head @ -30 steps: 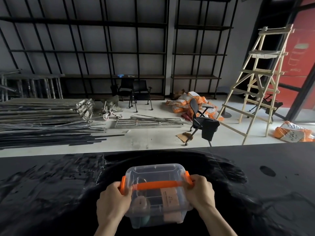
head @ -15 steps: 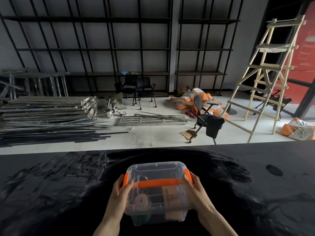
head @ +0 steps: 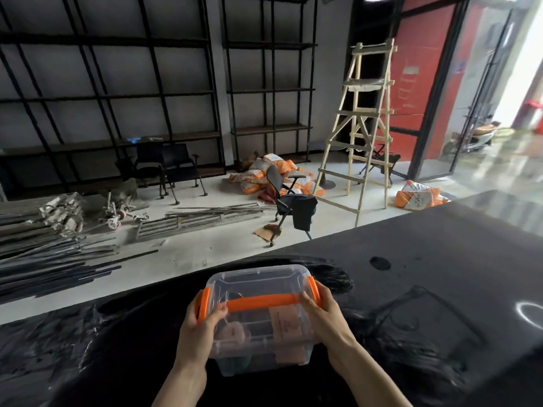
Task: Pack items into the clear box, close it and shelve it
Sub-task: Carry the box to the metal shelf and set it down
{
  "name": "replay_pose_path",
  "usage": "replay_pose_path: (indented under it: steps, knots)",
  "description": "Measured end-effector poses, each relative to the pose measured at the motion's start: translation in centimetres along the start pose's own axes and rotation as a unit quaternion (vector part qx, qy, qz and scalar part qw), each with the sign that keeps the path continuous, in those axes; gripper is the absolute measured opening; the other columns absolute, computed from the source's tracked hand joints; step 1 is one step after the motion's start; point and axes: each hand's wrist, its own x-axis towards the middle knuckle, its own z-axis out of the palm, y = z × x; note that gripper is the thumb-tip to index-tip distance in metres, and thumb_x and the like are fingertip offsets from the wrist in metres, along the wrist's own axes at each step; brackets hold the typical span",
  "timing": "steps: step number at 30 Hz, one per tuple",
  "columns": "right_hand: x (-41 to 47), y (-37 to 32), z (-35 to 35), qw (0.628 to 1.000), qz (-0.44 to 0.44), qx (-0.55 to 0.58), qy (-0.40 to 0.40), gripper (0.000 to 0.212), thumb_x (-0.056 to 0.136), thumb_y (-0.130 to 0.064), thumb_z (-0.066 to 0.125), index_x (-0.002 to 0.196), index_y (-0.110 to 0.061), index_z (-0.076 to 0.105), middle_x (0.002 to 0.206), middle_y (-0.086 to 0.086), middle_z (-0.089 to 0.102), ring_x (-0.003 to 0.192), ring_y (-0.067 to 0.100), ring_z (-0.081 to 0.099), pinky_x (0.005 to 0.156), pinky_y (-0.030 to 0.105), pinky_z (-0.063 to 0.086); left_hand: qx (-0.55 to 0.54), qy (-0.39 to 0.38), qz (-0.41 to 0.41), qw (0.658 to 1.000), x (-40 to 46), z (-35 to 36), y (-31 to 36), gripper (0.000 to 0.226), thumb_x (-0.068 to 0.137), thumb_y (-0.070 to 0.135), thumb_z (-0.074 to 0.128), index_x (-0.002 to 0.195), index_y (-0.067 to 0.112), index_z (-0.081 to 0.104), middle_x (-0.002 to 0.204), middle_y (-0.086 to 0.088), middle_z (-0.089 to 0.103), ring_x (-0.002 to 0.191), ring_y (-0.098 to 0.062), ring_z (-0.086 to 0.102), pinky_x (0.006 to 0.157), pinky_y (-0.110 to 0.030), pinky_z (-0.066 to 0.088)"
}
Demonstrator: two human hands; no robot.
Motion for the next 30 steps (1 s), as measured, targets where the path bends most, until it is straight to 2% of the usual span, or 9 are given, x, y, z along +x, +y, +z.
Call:
replay_pose_path:
  steps: [3, 5, 7, 11, 16, 19, 23, 27, 30]
  knots:
    - [-0.5, -0.7, -3.4, 0.998, -0.015, -0.027, 0.05, 0.104, 0.054, -0.085, 0.068, 0.141, -0.034, 0.046, 0.128, -0.006, 0.064, 0.114, 0.018, 0.064, 0.097, 0.05, 0.056, -0.001, -0.05, 0.013, 0.999, 0.2, 3.3, 0.5, 0.075, 0.076, 0.047, 0.073, 0.144, 0.04, 0.043, 0.138, 0.0, 0.057, 0.124, -0.028, 0.055, 0.105, -0.06, 0.043]
    - [-2.6, -1.2, -6.8, 0.993, -0.021, -0.031, 0.115, 0.088, 0.072, -0.072, 0.068, 0.145, -0.031, 0.043, 0.13, -0.003, 0.063, 0.116, 0.019, 0.063, 0.099, 0.05, 0.055, 0.006, -0.123, 0.011, 0.992, -0.4, 6.7, 0.7, 0.071, 0.076, 0.046, 0.073, 0.142, 0.041, 0.046, 0.132, 0.001, 0.061, 0.116, -0.024, 0.059, 0.1, -0.054, 0.047]
    - [-3.8, -1.3, -9.0, 0.989, -0.017, -0.029, 0.144, 0.071, 0.086, -0.056, 0.065, 0.147, -0.029, 0.041, 0.133, -0.002, 0.062, 0.117, 0.021, 0.063, 0.101, 0.05, 0.053, 0.002, -0.156, 0.022, 0.988, -1.2, 8.8, 1.1, 0.063, 0.082, 0.036, 0.071, 0.14, 0.036, 0.048, 0.121, 0.005, 0.064, 0.103, -0.014, 0.062, 0.091, -0.044, 0.049]
    - [-8.9, 0.1, -15.2, 0.965, -0.019, -0.012, 0.262, 0.076, 0.073, -0.067, 0.068, 0.14, -0.037, 0.047, 0.13, -0.003, 0.066, 0.114, 0.02, 0.067, 0.098, 0.052, 0.055, 0.004, -0.278, 0.006, 0.961, -4.4, 14.4, 1.1, 0.075, 0.073, 0.04, 0.071, 0.143, 0.035, 0.046, 0.117, 0.007, 0.07, 0.103, -0.016, 0.069, 0.097, -0.048, 0.051]
    - [-17.4, 2.2, -21.1, 0.923, 0.0, 0.012, 0.384, 0.069, 0.08, -0.058, 0.064, 0.141, -0.035, 0.045, 0.132, 0.001, 0.063, 0.114, 0.025, 0.066, 0.097, 0.054, 0.055, 0.016, -0.398, 0.004, 0.917, -10.1, 21.2, -1.1, 0.068, 0.09, 0.026, 0.065, 0.15, 0.035, 0.035, 0.125, 0.013, 0.062, 0.093, -0.003, 0.064, 0.068, -0.025, 0.045]
    - [-23.1, 3.9, -23.7, 0.895, 0.008, 0.001, 0.447, 0.056, 0.095, -0.044, 0.059, 0.146, -0.029, 0.041, 0.135, 0.004, 0.059, 0.115, 0.026, 0.063, 0.094, 0.046, 0.055, 0.032, -0.454, -0.005, 0.89, -14.2, 24.7, -3.1, 0.055, 0.092, 0.019, 0.063, 0.141, 0.036, 0.043, 0.114, 0.017, 0.063, 0.087, 0.001, 0.067, 0.054, -0.017, 0.052]
    - [-30.2, 6.5, -26.9, 0.853, 0.022, 0.012, 0.521, 0.053, 0.1, -0.036, 0.054, 0.149, -0.026, 0.037, 0.138, 0.007, 0.058, 0.118, 0.032, 0.062, 0.079, 0.037, 0.056, 0.056, -0.514, 0.009, 0.856, -20.2, 28.9, -6.1, 0.061, 0.088, 0.018, 0.068, 0.143, 0.03, 0.045, 0.133, 0.001, 0.062, 0.095, -0.002, 0.064, 0.072, -0.024, 0.052]
    - [-36.5, 11.0, -29.9, 0.815, 0.022, 0.012, 0.579, 0.056, 0.098, -0.042, 0.055, 0.15, -0.028, 0.036, 0.145, 0.009, 0.055, 0.123, 0.036, 0.06, 0.099, 0.053, 0.053, 0.068, -0.569, 0.031, 0.819, -26.4, 32.0, -10.8, 0.058, 0.09, 0.017, 0.067, 0.143, 0.026, 0.047, 0.129, 0.002, 0.063, 0.098, -0.003, 0.062, 0.075, -0.026, 0.049]
    - [-40.7, 15.5, -32.0, 0.795, 0.028, 0.023, 0.605, 0.059, 0.099, -0.042, 0.054, 0.153, -0.03, 0.032, 0.146, 0.007, 0.053, 0.123, 0.034, 0.059, 0.102, 0.053, 0.051, 0.079, -0.612, 0.031, 0.786, -30.5, 33.7, -15.8, 0.066, 0.085, 0.026, 0.072, 0.145, 0.027, 0.044, 0.12, 0.006, 0.063, 0.101, -0.009, 0.064, 0.079, -0.033, 0.052]
